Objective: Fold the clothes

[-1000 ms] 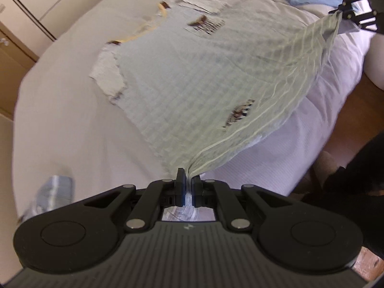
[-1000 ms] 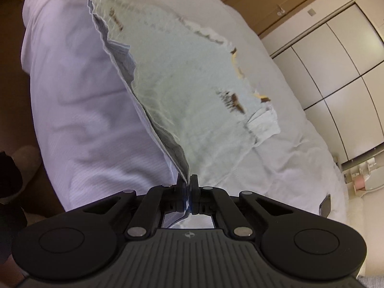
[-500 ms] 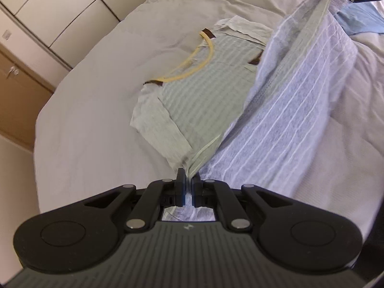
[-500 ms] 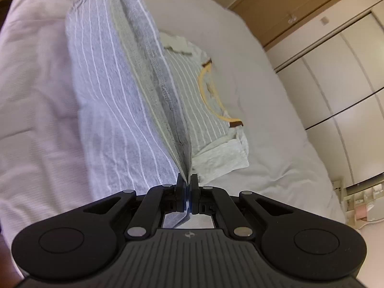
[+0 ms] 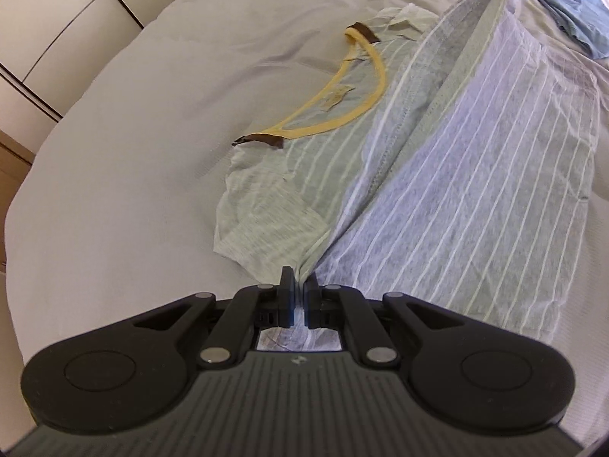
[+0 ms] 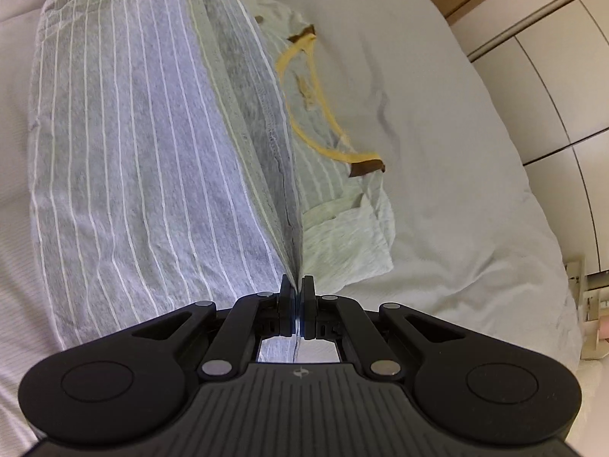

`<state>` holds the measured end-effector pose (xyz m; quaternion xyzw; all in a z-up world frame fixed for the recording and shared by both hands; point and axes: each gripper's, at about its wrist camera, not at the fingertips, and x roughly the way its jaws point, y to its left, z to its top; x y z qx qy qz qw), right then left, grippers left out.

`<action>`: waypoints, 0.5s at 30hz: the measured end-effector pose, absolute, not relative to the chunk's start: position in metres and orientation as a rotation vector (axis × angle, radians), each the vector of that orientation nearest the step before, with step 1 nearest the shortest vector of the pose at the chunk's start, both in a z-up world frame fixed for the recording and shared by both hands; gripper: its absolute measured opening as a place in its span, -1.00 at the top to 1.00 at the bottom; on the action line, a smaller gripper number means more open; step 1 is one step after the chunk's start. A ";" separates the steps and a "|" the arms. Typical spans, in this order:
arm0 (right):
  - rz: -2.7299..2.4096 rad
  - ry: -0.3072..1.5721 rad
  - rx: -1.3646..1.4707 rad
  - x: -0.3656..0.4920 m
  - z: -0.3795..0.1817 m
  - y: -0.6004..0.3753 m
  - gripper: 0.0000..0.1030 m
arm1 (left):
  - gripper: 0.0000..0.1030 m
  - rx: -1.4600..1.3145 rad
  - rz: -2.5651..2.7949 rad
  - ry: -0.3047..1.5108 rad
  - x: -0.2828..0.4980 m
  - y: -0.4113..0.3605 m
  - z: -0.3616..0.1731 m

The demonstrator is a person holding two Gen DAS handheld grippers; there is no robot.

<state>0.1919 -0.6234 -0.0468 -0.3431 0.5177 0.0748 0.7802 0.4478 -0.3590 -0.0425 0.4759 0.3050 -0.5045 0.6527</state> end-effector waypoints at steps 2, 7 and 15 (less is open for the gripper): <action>0.170 1.124 -0.736 0.205 -0.048 -0.634 1.00 | 0.93 1.088 -1.138 0.701 0.457 -0.367 -0.045; 0.194 1.120 -0.716 0.235 -0.054 -0.660 1.00 | 0.94 1.092 -1.101 0.728 0.477 -0.383 -0.047; 0.233 1.111 -0.689 0.266 -0.060 -0.688 1.00 | 0.93 1.096 -1.073 0.755 0.516 -0.411 -0.055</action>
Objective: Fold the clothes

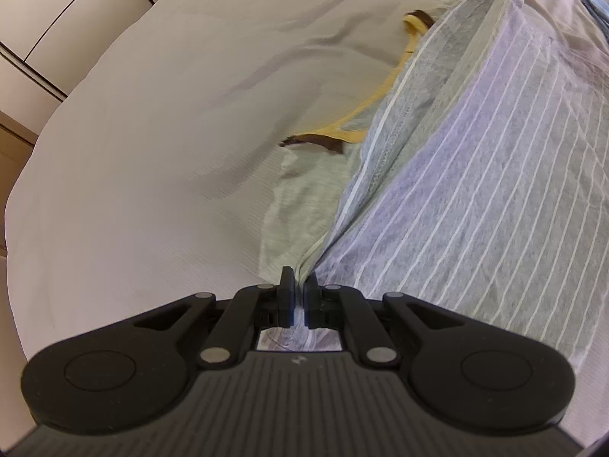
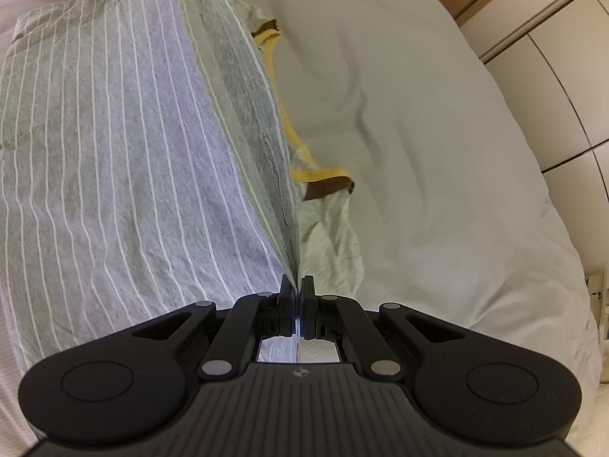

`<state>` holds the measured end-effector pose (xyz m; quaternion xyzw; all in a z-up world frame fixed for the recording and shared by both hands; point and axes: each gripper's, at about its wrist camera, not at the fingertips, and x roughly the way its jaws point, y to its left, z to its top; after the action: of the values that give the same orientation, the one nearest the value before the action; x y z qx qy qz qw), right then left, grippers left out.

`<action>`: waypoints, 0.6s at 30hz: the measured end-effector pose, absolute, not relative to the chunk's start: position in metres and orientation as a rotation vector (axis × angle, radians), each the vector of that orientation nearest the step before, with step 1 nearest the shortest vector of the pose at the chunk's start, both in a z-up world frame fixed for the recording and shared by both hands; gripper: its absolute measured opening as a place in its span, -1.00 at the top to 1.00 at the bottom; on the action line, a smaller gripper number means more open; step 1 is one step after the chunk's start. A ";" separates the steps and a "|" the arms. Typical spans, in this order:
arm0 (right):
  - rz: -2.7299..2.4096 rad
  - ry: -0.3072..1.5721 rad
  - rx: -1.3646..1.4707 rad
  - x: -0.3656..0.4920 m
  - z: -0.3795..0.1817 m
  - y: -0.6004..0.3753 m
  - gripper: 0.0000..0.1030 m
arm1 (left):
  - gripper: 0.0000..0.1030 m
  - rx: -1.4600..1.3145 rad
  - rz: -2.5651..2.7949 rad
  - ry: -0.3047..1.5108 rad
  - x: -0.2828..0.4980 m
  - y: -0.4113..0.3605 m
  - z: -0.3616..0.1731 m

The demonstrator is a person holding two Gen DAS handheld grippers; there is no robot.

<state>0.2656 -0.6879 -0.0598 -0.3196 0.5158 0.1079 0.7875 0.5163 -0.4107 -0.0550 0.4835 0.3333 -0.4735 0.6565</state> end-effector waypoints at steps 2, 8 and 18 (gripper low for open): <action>0.231 1.114 -0.673 0.271 -0.060 -0.694 1.00 | 0.93 1.089 -1.072 0.771 0.527 -0.419 -0.062; 0.224 1.137 -0.653 0.294 -0.074 -0.712 1.00 | 0.90 1.081 -1.065 0.828 0.553 -0.437 -0.090; 0.113 1.175 -0.491 0.313 -0.108 -0.743 0.71 | 0.48 0.913 -0.954 0.915 0.587 -0.433 -0.118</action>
<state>0.3129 -0.7432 -0.1078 -0.2290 0.5483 0.0526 0.8026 0.5869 -0.4330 -0.1178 0.4088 0.4097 -0.4272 0.6946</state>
